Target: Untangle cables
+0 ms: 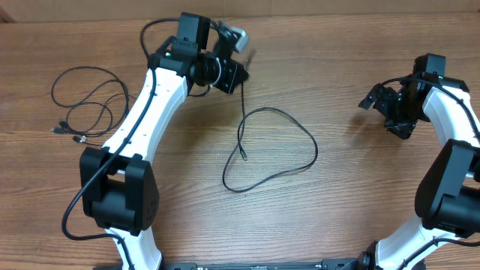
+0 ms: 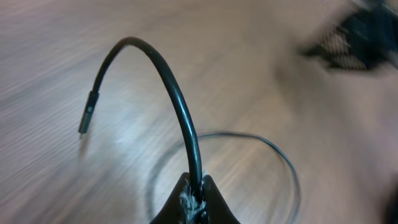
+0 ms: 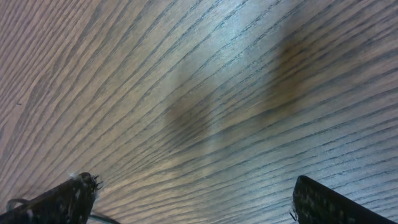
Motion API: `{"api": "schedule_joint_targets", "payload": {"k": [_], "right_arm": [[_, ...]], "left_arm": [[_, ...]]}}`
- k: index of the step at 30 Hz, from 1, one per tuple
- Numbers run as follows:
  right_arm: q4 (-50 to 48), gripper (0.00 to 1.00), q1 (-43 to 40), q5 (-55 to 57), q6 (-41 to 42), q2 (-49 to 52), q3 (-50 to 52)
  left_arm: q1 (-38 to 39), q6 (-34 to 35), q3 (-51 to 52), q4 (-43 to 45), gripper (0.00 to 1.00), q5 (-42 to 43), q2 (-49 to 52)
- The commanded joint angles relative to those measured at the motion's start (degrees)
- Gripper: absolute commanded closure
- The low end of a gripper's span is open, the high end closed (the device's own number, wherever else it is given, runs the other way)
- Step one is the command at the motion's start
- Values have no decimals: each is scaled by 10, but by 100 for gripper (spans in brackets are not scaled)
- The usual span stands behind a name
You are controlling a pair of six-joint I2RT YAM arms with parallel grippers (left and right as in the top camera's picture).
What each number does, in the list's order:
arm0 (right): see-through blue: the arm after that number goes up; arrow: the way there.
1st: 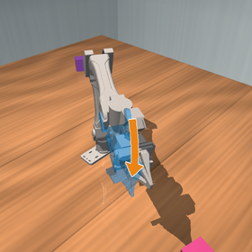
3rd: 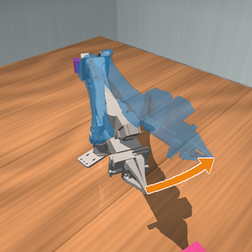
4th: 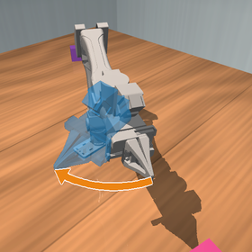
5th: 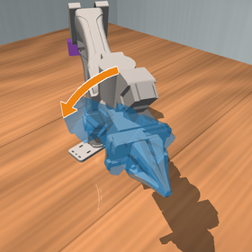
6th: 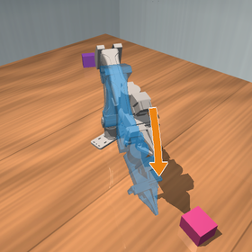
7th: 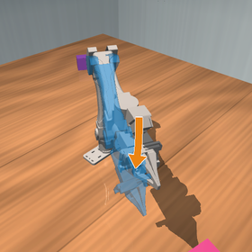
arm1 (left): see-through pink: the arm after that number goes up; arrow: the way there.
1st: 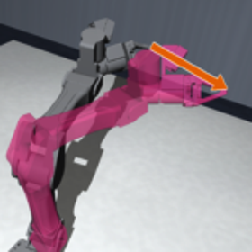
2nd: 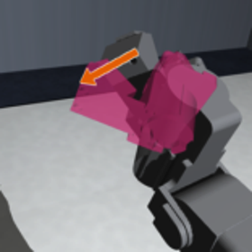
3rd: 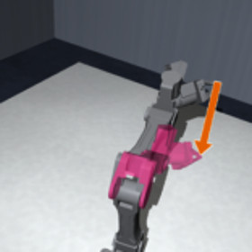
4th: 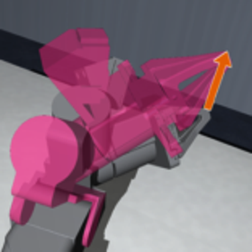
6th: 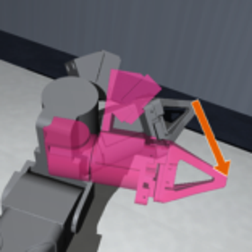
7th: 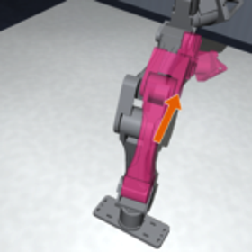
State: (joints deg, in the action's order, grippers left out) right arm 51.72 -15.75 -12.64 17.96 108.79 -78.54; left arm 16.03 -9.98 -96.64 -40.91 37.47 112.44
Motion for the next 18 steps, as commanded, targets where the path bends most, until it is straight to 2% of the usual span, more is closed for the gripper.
{"api": "schedule_joint_targets", "payload": {"k": [1, 7, 11, 13, 18], "right_arm": [[-2, 0, -1, 4, -4, -13, -10], [-2, 0, -1, 4, -4, -13, -10], [-2, 0, -1, 4, -5, -13, -10], [-2, 0, -1, 4, -4, -13, -10], [-2, 0, -1, 4, -4, -13, -10]], "left_arm": [[2, -159, 10, -26, 96, 161, 23], [11, -226, 10, -54, 96, 250, 46], [21, -229, 10, -53, 95, 287, 50], [28, -229, 10, -54, 91, 297, 50], [55, -229, 10, -54, 90, 286, 52]]}}
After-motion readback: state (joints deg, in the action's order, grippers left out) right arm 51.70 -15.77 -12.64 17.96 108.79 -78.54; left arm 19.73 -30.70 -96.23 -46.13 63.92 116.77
